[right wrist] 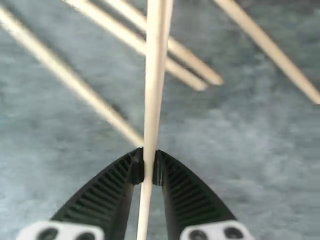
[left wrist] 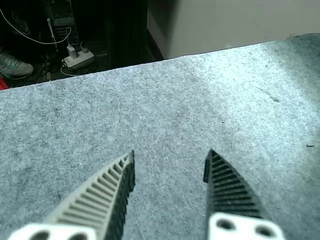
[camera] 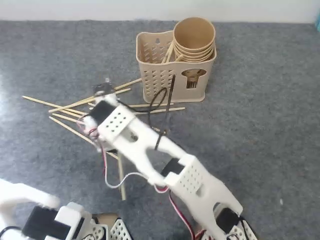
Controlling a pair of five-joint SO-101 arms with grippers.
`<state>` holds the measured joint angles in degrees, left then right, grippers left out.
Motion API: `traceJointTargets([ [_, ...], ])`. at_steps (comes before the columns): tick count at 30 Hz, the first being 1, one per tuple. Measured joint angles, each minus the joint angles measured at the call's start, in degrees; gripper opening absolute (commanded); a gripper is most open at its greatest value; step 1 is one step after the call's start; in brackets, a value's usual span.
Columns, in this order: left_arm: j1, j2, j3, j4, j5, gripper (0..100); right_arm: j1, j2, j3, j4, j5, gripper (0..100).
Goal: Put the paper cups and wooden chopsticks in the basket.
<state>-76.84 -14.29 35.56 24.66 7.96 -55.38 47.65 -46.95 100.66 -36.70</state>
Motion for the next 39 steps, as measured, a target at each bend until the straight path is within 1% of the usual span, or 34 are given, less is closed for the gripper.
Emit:
traceJointTargets([
  [2, 0.18, 0.0, 0.0, 0.0, 0.0, 22, 1.93, 0.0, 3.6, -1.14, 1.41, 1.3],
  [3, 0.35, 0.0, 0.0, 0.0, 0.0, 22, 2.73, 0.0, 5.19, -2.11, 2.02, 3.2],
  [7, 0.7, 0.0, 0.0, 0.0, 0.0, 22, 3.78, 0.18, 8.62, -4.92, 2.9, 18.8],
  [9, 0.7, 0.0, 0.0, 0.0, 0.0, 22, 3.78, 0.18, 8.62, -5.01, 3.08, 21.3],
  [17, 0.7, 0.0, 0.0, 0.0, 0.0, 22, 3.78, -0.44, 8.7, -5.01, 3.43, 12.0],
  [21, 0.7, 0.0, 0.0, 0.0, 0.0, 22, 3.87, -3.16, 8.7, -6.95, 3.43, 12.0],
  [29, 0.7, 0.0, 0.0, 0.0, 0.0, 22, 7.3, -3.43, 8.7, -16.44, 3.6, 12.0],
  [33, 0.7, 0.0, 0.0, 0.0, 0.0, 22, 8.26, -3.43, 8.7, -21.36, 6.86, 11.6],
  [39, 0.7, 0.0, 0.0, 0.0, 0.0, 22, 9.85, -1.05, 8.7, -25.67, 7.65, 11.5],
])
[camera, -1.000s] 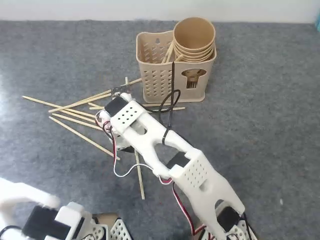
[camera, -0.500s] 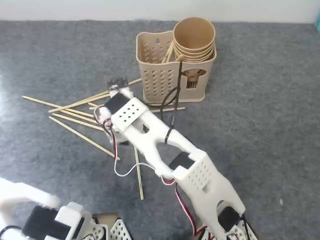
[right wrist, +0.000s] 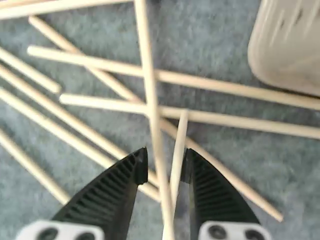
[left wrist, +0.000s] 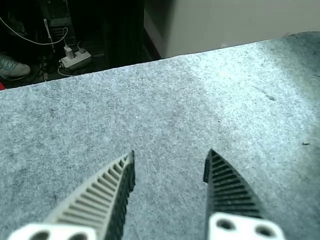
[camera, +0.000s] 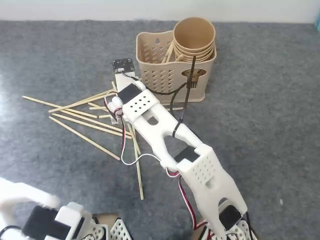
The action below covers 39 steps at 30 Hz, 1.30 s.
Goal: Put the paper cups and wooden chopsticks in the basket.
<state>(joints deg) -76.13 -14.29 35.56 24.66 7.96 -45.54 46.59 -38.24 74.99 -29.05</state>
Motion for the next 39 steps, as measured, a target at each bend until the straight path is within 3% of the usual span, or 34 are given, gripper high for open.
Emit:
traceJointTargets([
  [19, 0.09, 0.0, 0.53, 0.0, 0.0, 22, 0.7, 4.31, -2.55, -3.96, 0.35, 11.3],
  [23, 0.09, 0.0, 0.53, 0.0, 0.0, 22, 1.32, 7.38, -3.69, -6.15, 0.44, 0.9],
  [29, 0.09, 0.0, 0.53, 0.0, 0.0, 22, 1.49, 8.44, -5.71, -6.24, 0.53, 0.8],
  [39, 0.09, 0.0, 0.53, 0.0, 0.0, 22, -0.62, 6.77, -15.3, 9.49, 0.53, 0.8],
])
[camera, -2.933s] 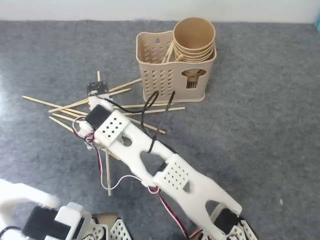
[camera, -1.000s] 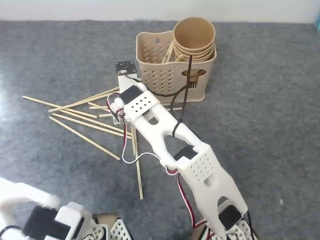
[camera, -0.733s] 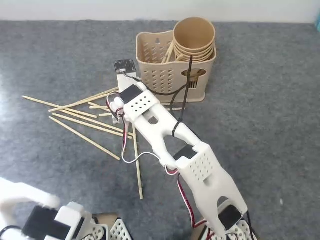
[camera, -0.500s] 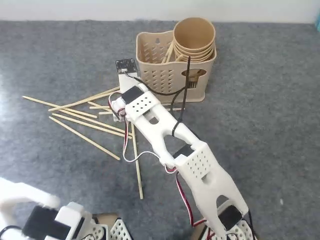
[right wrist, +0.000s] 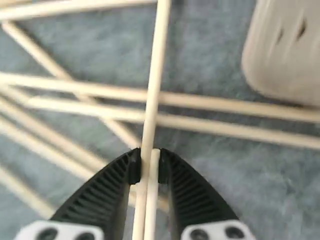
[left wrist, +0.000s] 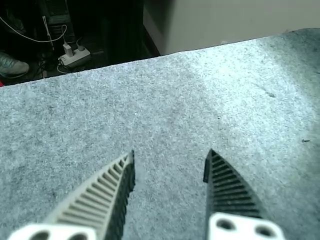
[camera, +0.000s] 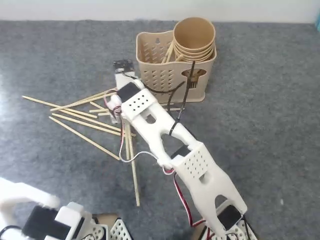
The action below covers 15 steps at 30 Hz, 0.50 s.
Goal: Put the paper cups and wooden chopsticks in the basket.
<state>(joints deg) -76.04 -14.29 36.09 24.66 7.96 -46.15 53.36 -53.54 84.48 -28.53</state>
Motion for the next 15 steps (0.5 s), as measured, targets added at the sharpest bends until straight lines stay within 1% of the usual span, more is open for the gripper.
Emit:
traceJointTargets([
  [3, 0.0, 0.0, 0.0, 0.0, 0.0, 22, -1.32, -3.52, -5.98, 5.01, 0.35, 0.8],
  [8, 0.26, 0.0, 0.0, 0.26, 0.0, 22, -1.41, -9.58, -18.9, 12.13, 6.15, 0.8],
  [11, 2.64, 0.0, 0.0, 3.08, 0.0, 22, -1.32, -12.92, -27.96, 15.3, 10.11, 0.8],
  [15, 8.0, 0.0, -0.62, 11.25, 0.0, 22, 0.88, -17.41, -38.77, 15.65, 17.58, 0.8],
])
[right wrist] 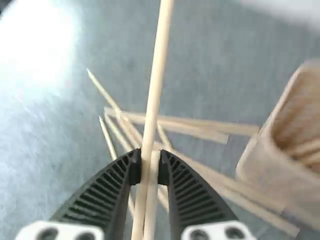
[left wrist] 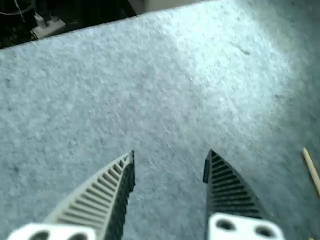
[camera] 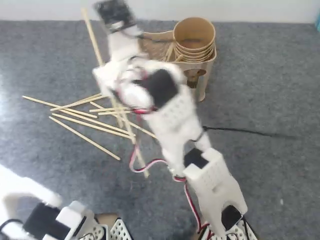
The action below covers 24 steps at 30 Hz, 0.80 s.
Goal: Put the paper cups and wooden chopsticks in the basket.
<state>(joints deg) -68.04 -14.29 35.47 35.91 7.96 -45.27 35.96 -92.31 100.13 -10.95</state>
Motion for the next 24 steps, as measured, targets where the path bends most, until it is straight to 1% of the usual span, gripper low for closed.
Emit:
traceJointTargets([
  [3, 5.54, 0.0, -1.23, 6.77, 0.0, 22, 2.9, -4.66, -1.32, -1.67, 5.63, 0.8],
  [5, 9.76, 0.0, -1.85, 10.81, 0.0, 22, 4.48, -7.38, -1.67, -3.43, 7.47, 0.8],
  [8, 16.18, 0.0, -2.11, 15.12, 0.0, 21, 6.51, -10.81, -2.11, -7.3, 8.0, 0.8],
  [12, 24.18, 0.0, -2.11, 18.29, 0.0, 21, 9.58, -13.36, -2.11, -13.63, 8.26, 0.8],
  [19, 34.02, 0.0, -0.35, 18.02, 3.25, 21, 15.21, -12.57, -2.29, -30.51, 8.26, 0.8],
  [21, 35.25, 0.0, 1.32, 16.18, 3.69, 21, 16.62, -10.9, -2.29, -35.78, 8.26, 0.8],
  [24, 35.16, 0.0, 4.04, 11.87, 3.78, 21, 18.11, -7.21, -2.29, -42.46, 8.26, 0.8],
])
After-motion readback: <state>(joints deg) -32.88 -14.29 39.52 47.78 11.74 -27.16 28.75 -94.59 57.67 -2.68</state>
